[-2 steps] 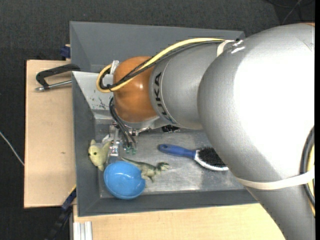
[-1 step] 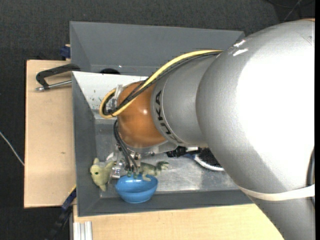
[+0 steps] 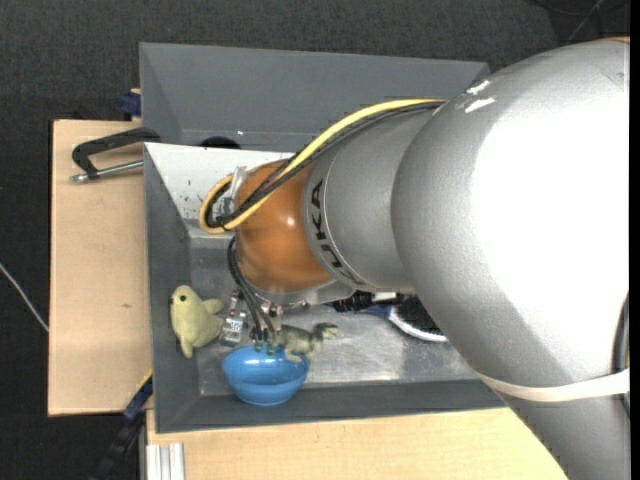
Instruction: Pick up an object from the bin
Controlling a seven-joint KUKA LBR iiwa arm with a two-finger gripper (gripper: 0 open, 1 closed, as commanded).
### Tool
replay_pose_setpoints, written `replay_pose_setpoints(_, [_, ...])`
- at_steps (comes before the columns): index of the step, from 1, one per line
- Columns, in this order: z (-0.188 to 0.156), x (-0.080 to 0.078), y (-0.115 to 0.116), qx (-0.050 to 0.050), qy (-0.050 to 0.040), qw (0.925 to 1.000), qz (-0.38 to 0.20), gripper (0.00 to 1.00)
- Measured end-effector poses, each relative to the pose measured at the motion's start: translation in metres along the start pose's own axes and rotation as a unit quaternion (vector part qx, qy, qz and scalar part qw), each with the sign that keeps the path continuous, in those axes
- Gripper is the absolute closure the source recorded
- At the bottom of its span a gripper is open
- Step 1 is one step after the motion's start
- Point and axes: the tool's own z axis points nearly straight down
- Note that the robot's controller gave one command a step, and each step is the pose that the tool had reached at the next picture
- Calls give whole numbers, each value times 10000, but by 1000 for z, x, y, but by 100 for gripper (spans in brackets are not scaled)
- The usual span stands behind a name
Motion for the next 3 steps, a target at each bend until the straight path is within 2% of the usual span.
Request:
replay_pose_setpoints(1, [2,7,-2,-34,-79,9999,-146,100])
replay_pose_setpoints(2, [3,8,-11,-54,-65,9998,-196,100])
replay_pose_setpoints(3, [2,-5,-43,-51,-47,9990,-445,100])
